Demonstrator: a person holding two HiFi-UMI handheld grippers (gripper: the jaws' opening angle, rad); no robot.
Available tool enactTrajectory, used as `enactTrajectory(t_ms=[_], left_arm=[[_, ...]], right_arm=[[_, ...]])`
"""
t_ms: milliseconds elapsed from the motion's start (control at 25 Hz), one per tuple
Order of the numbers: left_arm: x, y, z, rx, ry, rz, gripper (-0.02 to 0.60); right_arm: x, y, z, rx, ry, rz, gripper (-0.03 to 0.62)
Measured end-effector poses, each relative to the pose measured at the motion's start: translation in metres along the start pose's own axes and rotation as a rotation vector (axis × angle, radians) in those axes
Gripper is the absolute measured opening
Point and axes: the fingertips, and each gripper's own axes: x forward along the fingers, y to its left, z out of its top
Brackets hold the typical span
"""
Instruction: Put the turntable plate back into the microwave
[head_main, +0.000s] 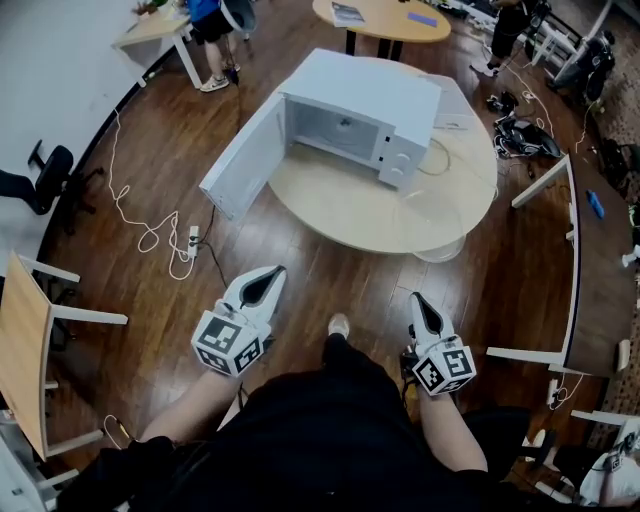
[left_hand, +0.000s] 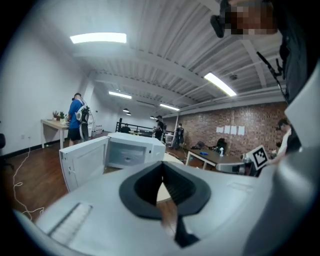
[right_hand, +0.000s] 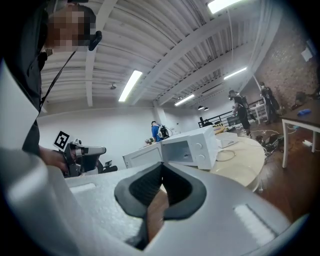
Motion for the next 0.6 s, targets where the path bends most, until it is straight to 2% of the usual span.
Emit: enactTrajectory(t_ms=[360, 600], left_arm=[[0.075, 0.033, 0.04, -0.006, -0.028, 0.012, 0.003], [0.102, 0.039, 0.056, 0.005, -0.053, 0.023, 0.003]], right_arm=[[0.054, -0.052, 0.022, -0.009, 0.016, 0.015, 0.0], [0.078, -0.08, 0.025, 0.005, 0.009, 0.015, 0.0]])
